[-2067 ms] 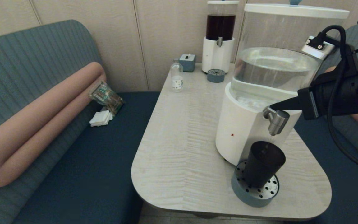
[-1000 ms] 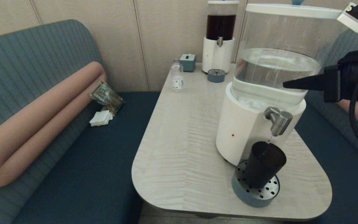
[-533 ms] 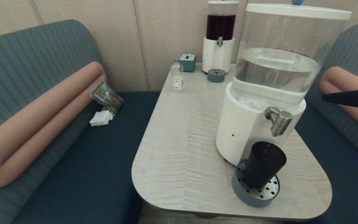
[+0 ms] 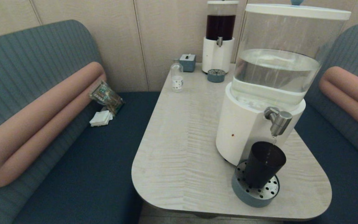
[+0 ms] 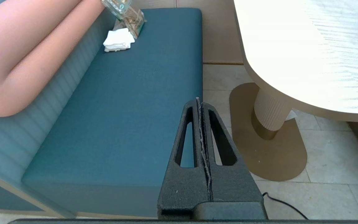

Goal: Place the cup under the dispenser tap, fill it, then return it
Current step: Turn off the faucet

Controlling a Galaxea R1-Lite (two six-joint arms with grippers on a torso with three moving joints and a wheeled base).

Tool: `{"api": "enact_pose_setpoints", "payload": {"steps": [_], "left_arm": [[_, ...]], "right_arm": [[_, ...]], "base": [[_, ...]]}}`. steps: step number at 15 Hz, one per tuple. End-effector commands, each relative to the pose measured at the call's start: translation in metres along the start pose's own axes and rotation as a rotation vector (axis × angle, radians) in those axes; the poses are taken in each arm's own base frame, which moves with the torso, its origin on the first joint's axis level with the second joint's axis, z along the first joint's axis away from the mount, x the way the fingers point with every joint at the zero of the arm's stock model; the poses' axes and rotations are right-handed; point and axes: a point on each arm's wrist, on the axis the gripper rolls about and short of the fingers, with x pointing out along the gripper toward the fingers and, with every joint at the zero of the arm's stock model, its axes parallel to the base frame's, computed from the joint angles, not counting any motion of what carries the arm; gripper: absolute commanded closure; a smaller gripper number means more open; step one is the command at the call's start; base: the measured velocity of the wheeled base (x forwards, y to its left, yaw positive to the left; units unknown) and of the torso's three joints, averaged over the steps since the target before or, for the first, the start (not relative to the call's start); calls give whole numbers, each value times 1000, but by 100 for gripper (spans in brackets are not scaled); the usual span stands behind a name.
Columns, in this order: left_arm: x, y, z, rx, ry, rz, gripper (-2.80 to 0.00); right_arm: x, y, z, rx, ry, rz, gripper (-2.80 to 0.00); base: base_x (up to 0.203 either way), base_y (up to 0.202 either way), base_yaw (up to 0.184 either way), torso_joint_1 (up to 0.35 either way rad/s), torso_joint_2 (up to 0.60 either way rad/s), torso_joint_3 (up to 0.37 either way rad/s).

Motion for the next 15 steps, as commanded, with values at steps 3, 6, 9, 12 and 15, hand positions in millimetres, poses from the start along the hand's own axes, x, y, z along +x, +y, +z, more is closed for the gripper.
{"api": "enact_pose_setpoints", "payload": {"steps": [3,6,9,12,15], "left_arm": [[0,0,0,0,3,0,0],[0,0,0,0,2,0,0],[0,0,0,0,3,0,0],[0,0,0,0,3,0,0],[0,0,0,0,3,0,0]], "right_arm": [[-38,10,-20,-20,-93,-43,0],[-46,13,-23,-26,-118,-49,0],[-53,16,-29,-35,-142,-51,0],[-62,19,-42,-50,-184,-51,0],[-69,22,-57,-58,-202,-44,0]], "base": [[0,0,0,0,0,0],[0,0,0,0,0,0],[0,0,0,0,0,0],[0,0,0,0,0,0],[0,0,0,0,0,0]]}}
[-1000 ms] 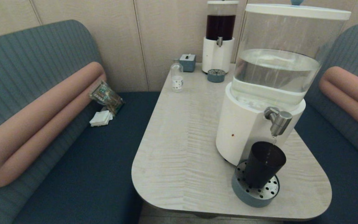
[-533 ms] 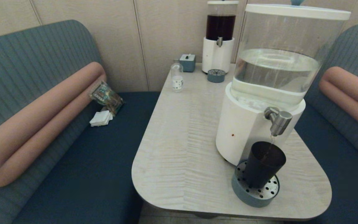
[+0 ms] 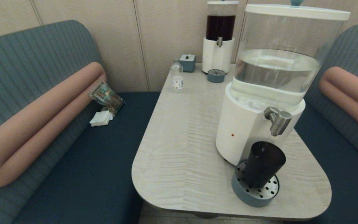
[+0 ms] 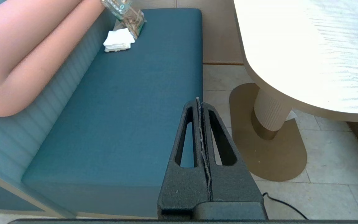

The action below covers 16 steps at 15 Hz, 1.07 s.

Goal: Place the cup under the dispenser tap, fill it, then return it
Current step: Turn off the faucet

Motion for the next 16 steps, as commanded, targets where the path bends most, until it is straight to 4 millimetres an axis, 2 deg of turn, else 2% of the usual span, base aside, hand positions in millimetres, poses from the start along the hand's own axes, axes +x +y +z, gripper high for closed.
{"api": "enact_pose_setpoints", "payload": {"steps": [1,7,12,16], "left_arm": [[0,0,0,0,3,0,0],[0,0,0,0,3,0,0],[0,0,0,0,3,0,0],[0,0,0,0,3,0,0]], "right_arm": [[-9,3,-12,-5,-13,4,0],[-28,8,-35,-21,-61,31,0],[-33,11,-58,-32,-104,5,0],[-30,11,-85,-65,-104,-11,0]], "base": [[0,0,0,0,0,0],[0,0,0,0,0,0],[0,0,0,0,0,0],[0,0,0,0,0,0]]}}
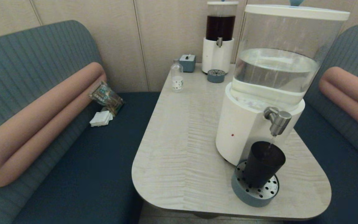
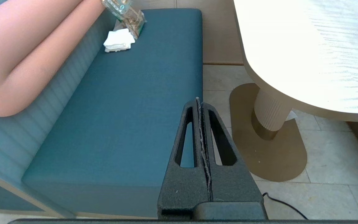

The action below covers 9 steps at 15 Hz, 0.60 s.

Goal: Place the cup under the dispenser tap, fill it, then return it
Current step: Turn off the faucet

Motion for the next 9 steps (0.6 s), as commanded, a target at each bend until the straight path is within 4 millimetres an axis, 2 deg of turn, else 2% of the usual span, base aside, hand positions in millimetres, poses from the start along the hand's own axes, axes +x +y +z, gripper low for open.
{"api": "enact_pose_setpoints", "payload": {"steps": [1,9], "left_arm": [[0,0,0,0,3,0,0],[0,0,0,0,3,0,0]], "right_arm": [[1,1,-17,-7,-4,-11,0],[-2,0,-61,-55,-176,-209,0]], "base": [[0,0,0,0,0,0],[0,0,0,0,0,0]]}}
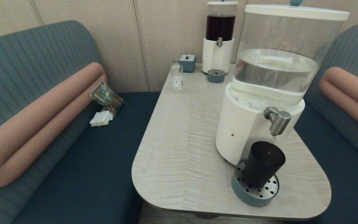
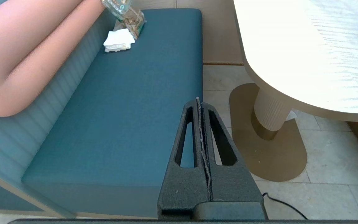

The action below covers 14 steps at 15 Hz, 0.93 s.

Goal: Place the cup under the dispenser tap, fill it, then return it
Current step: Turn off the faucet

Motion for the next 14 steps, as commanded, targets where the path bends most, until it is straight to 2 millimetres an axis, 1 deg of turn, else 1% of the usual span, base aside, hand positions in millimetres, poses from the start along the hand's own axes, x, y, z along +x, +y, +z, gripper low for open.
{"api": "enact_pose_setpoints", "payload": {"steps": [1,6,9,14], "left_arm": [[0,0,0,0,3,0,0],[0,0,0,0,3,0,0],[0,0,0,0,3,0,0],[0,0,0,0,3,0,0]], "right_arm": [[-4,1,-14,-10,-36,-20,0],[3,3,-46,-34,5,-37,0],[3,3,-49,-30,31,-35,0],[2,4,-59,-23,127,-23,0]], "base": [[0,0,0,0,0,0],[0,0,0,0,0,0],[0,0,0,0,0,0],[0,0,0,0,0,0]]}}
